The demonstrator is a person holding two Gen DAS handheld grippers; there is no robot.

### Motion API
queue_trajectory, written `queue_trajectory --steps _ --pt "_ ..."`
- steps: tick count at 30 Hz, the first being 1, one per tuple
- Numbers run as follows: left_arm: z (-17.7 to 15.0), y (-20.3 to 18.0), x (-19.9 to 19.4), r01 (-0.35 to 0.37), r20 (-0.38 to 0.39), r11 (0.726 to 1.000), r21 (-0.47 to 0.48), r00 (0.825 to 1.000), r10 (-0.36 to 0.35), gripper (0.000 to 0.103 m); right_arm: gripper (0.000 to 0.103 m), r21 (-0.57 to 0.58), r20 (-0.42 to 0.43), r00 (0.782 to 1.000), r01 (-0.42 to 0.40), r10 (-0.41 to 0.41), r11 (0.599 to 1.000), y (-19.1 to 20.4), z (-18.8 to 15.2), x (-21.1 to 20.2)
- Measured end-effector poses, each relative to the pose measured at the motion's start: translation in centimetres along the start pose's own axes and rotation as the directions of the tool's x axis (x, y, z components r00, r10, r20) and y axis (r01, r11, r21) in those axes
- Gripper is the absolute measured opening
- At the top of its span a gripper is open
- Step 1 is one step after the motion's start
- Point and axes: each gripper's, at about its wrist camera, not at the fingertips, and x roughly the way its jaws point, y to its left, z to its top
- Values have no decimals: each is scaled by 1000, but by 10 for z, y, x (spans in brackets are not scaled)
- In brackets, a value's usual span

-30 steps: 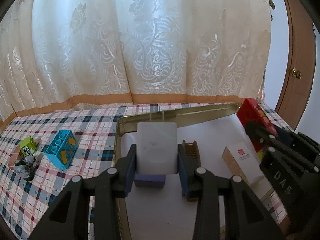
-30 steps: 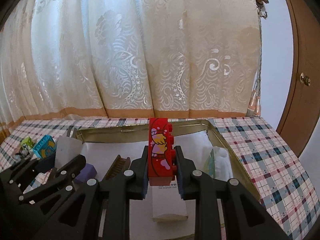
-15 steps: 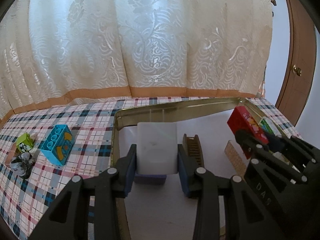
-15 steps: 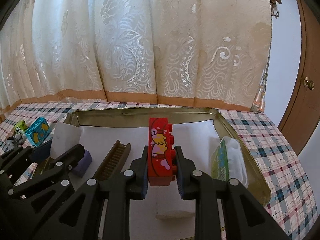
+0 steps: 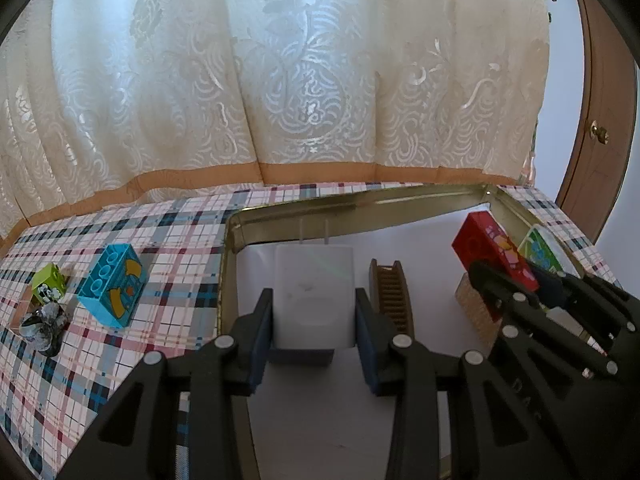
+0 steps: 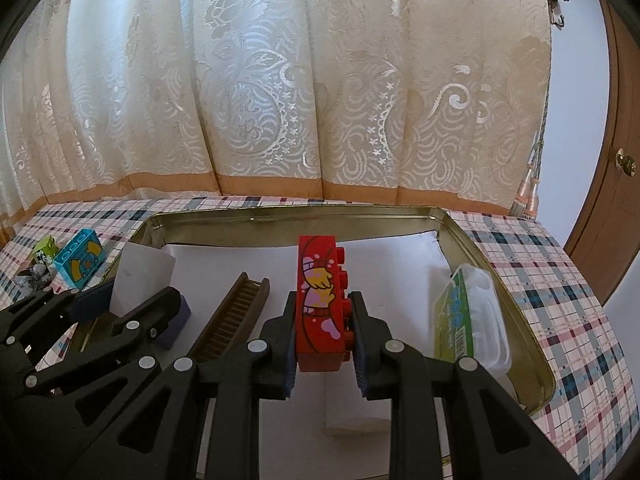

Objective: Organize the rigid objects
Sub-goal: 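Lower both held items onto the tray paper and open both tools, then withdraw both tools from the tray toward the remaining objects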

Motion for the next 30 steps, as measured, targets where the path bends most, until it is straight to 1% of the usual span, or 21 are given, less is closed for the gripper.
queue_trajectory --steps 8,10,12,13,14,16,17,18,19,20,22,23,24,25,27,30 --pt "0 -2 2 -6 -4 1000 7 1000 6 37 25 5 0 1000 -8 8 1000 0 0 0" --pt "-1 -2 2 -8 -5 1000 10 1000 8 37 25 13 -7 1000 -17 17 1000 -1 0 1" --pt "-1 -1 2 -13 -4 1000 6 1000 13 38 25 26 -31 998 -52 53 998 -2 -1 5" --pt "-1 -1 1 -17 -2 1000 5 1000 17 40 25 30 -39 997 -58 59 998 -2 -1 6" --pt "-1 -1 0 -22 5 1000 5 1000 22 49 26 35 -50 997 -61 62 998 -3 -1 7" --pt "-2 -1 -5 -50 30 999 1 998 50 63 27 46 -49 997 -58 60 997 -4 -1 8" --pt "-2 0 -7 -51 41 999 -3 998 51 65 28 57 -37 998 -50 53 997 -5 -1 6" --pt "-2 1 -10 -39 53 999 -5 998 39 70 29 73 -20 999 -40 41 997 -8 -1 3" --pt "-2 2 -13 -37 68 999 -12 997 38 76 36 86 -7 1000 -28 29 996 -11 -2 0" --pt "-2 4 -15 -47 78 999 -20 996 48 80 41 103 9 1000 -12 11 995 -15 -1 -3" --pt "-2 11 -20 -68 104 996 -52 992 73 98 60 147 49 999 3 -10 989 -25 0 -10" --pt "-2 14 -22 -71 114 995 -67 990 79 102 64 171 74 997 0 -13 985 -29 0 -15" --pt "-2 19 -25 -68 128 994 -91 989 79 103 74 198 98 995 -7 -12 980 -34 0 -19" --pt "-2 23 -26 -60 134 992 -110 988 75 103 79 217 111 994 -15 -9 976 -37 1 -21" --pt "-2 28 -27 -51 131 989 -136 989 69 103 79 244 138 990 -32 -2 969 -40 0 -25" --pt "-4 28 -26 -61 120 990 -126 990 76 103 79 231 127 992 -12 -18 973 -35 0 -23"
